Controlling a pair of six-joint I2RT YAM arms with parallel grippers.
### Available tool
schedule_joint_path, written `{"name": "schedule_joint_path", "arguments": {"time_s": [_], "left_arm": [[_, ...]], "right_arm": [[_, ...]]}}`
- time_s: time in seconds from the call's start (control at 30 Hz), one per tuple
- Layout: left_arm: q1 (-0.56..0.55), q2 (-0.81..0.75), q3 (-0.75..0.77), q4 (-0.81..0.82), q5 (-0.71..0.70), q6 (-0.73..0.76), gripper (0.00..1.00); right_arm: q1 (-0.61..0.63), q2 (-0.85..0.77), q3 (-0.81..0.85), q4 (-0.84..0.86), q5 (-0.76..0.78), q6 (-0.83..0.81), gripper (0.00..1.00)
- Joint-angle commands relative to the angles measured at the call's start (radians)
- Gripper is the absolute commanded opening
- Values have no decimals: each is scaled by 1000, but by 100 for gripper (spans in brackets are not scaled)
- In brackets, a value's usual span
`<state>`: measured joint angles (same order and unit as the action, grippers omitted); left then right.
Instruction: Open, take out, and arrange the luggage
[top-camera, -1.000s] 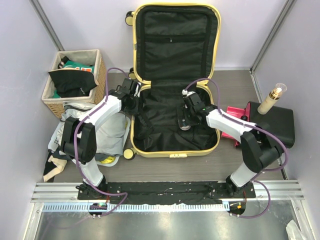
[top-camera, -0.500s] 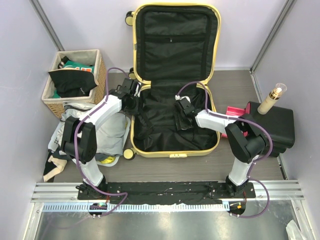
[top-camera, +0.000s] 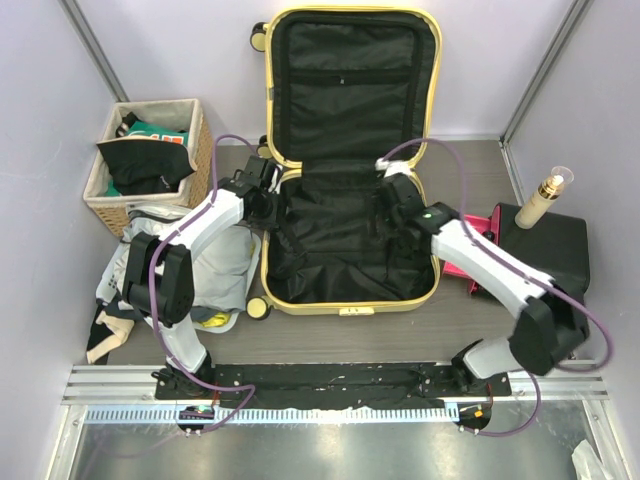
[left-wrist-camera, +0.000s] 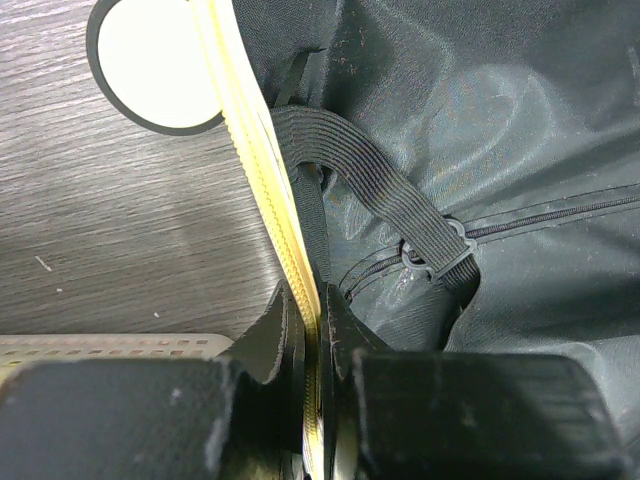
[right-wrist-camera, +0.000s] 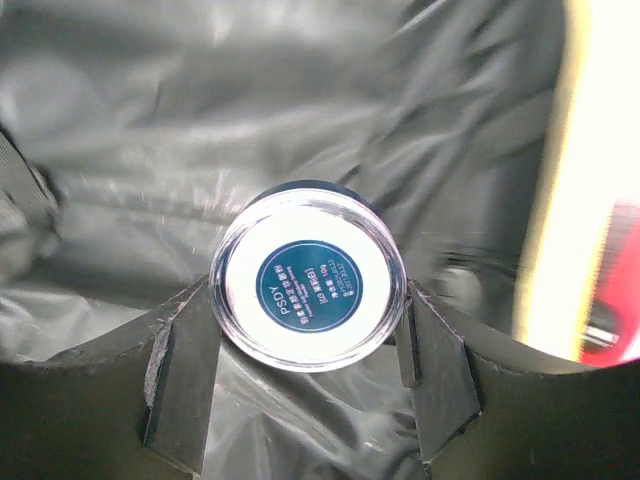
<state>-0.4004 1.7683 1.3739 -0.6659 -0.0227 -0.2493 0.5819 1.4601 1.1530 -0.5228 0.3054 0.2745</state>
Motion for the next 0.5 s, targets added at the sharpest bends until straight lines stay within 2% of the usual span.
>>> {"name": "schedule_joint_path", "arguments": {"time_s": [0.0,0.27,0.47], "left_arm": [[-51,36,-10,-60,122,82,0],[-52,28,-13,-61,130,79,0],[-54,23,-16,-60,135,77,0]], "right_arm": [[-85,-147,37,-146,49,-8,21],[-388,-302,-111,-212,6,-63,20],[-464,-322,-168,-212,-54,-69,21]]}}
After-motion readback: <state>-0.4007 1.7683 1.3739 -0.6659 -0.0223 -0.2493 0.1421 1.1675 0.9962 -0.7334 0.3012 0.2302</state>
